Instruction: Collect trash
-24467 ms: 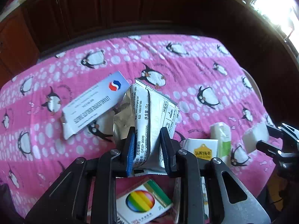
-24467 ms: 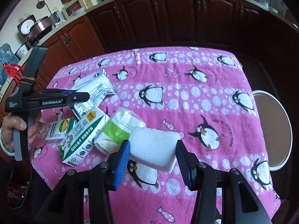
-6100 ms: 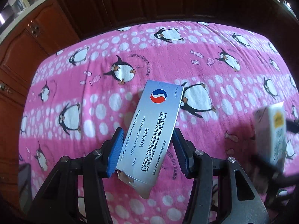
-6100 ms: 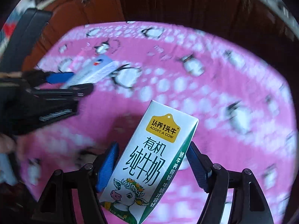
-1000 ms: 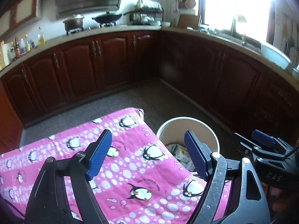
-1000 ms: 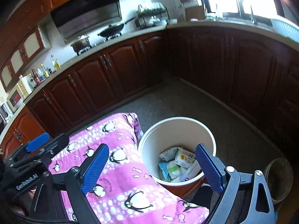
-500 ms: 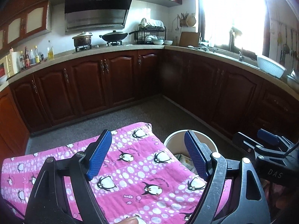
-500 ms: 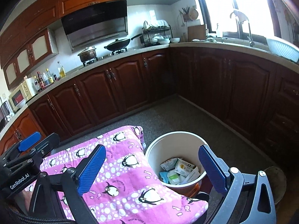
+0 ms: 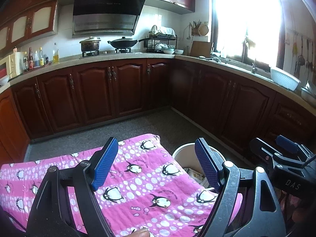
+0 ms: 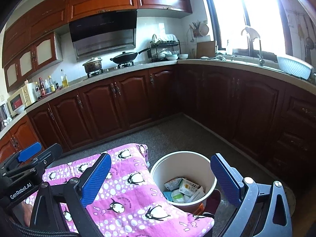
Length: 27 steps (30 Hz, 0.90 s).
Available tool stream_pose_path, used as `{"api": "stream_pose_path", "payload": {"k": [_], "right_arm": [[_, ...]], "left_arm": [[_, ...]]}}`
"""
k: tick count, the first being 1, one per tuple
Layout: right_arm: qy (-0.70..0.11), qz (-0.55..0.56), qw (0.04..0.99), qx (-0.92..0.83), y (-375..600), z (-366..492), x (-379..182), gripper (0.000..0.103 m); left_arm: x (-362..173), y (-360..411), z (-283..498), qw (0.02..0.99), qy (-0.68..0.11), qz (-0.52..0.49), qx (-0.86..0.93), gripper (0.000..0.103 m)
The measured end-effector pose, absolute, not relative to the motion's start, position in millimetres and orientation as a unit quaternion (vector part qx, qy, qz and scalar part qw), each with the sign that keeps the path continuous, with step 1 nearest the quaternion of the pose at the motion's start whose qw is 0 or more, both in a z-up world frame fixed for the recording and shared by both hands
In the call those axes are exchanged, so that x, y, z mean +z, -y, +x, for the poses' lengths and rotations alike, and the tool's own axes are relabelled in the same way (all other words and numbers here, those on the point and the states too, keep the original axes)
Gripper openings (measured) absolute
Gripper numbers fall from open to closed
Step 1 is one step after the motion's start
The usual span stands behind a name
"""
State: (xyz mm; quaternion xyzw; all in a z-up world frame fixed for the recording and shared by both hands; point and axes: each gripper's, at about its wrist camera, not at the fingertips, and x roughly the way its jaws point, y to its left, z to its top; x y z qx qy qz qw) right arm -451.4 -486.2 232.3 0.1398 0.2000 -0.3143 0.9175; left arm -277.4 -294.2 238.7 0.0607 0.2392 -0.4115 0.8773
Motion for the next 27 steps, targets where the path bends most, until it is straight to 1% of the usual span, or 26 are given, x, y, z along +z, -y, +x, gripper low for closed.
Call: {"api": "stream_pose_path", "payload": {"k": [27], "right_arm": [[-0.202,0.121,0.919,-0.317,477.7,-447.6,231.9,0.1]], "left_arm": [[235.8,293.4,-280.8,0.887,-0.223,0.071,-0.397,0.08]]}}
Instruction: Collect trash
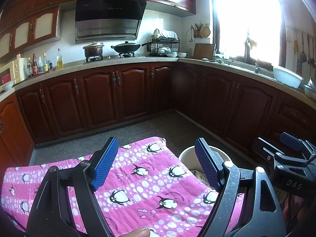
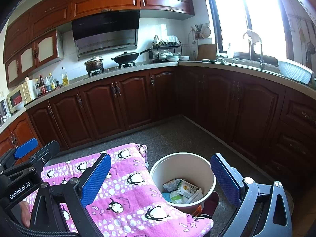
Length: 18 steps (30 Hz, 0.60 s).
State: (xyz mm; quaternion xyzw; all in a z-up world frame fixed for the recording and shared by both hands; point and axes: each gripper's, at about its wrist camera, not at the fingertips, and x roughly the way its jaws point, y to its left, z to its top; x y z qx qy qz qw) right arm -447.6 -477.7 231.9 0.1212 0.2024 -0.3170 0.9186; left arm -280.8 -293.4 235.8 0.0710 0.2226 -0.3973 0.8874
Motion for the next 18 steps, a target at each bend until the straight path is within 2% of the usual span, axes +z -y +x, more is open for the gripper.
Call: {"api": "stream_pose_path", "payload": {"k": [18], "right_arm": [[-0.208,0.123,0.919,-0.311,479.7,-443.6,230.1,0.1]], "left_arm": [[232.8,293.1,-280.1,0.886,-0.227,0.068,-0.398,0.08]]}}
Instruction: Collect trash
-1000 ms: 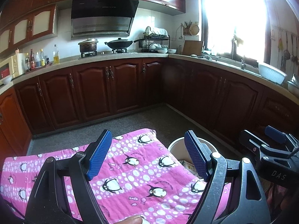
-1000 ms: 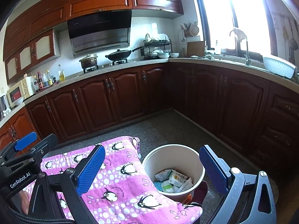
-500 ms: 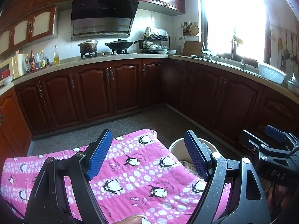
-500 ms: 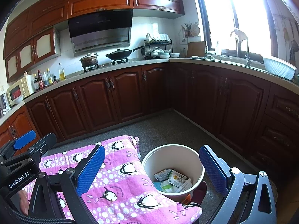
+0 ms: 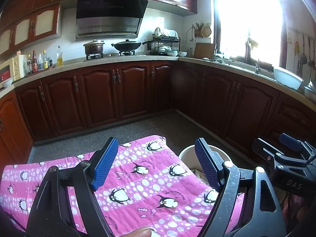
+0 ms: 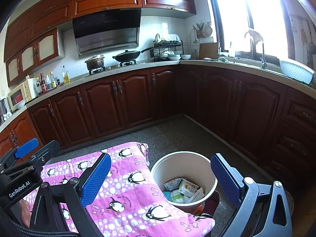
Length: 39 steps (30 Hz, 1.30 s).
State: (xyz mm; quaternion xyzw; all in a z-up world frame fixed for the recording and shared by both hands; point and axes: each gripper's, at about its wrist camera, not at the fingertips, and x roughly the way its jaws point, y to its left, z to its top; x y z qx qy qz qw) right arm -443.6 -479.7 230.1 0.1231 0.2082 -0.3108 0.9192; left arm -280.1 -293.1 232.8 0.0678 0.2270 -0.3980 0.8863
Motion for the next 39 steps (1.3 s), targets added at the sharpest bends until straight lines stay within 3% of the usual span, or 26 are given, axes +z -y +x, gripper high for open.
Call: {"api": "stream_pose_path", "payload": {"k": [39], "right_arm": [[-0.222,0.125,0.917,-0.307,487.3,-439.0,223.5,0.1]], "left_arm": [[220.7,297.3,-275.4,0.882,-0.237,0.078,-0.4,0.08]]}}
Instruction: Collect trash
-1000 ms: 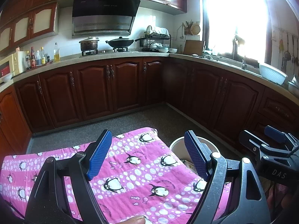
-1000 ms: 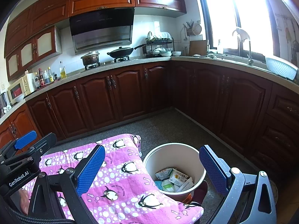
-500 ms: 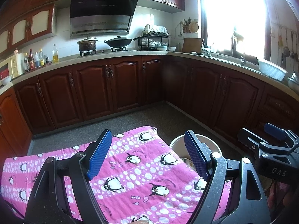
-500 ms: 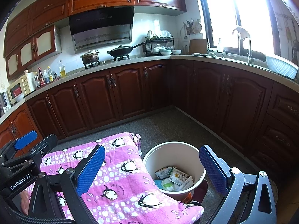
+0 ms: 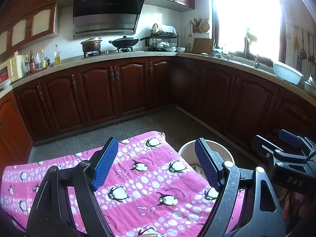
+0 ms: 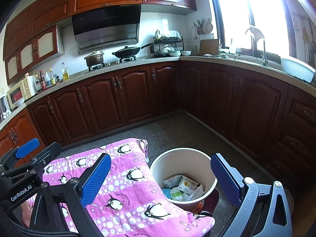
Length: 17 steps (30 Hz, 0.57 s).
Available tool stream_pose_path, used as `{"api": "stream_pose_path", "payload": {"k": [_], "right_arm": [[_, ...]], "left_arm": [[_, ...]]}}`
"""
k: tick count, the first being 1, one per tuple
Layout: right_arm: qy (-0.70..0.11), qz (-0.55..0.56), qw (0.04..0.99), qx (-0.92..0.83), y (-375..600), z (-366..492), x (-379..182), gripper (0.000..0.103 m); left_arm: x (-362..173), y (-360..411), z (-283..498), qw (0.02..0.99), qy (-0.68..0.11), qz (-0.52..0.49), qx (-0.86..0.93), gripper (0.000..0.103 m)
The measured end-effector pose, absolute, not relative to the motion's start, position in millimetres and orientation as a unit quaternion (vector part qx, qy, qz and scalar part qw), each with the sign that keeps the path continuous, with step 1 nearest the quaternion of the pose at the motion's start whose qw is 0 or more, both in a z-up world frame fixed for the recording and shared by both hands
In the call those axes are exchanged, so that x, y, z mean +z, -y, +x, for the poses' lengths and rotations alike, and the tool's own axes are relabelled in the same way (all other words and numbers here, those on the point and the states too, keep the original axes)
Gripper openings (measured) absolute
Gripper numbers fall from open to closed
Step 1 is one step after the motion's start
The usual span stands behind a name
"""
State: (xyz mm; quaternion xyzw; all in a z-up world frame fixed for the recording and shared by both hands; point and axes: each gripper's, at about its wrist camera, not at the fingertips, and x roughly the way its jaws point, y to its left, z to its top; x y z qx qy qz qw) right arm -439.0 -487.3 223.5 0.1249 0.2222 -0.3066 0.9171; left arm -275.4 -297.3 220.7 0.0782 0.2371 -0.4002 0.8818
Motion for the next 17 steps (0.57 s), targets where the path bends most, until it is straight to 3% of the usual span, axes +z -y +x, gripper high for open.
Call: {"api": "stream_pose_path", "payload": {"k": [17], "right_arm": [[-0.235,0.124,0.914,-0.306,489.8,-433.0,216.8,0.1]], "left_arm": [[207.9,299.9,-270.7,0.872,-0.25,0.082,-0.414,0.08]]}}
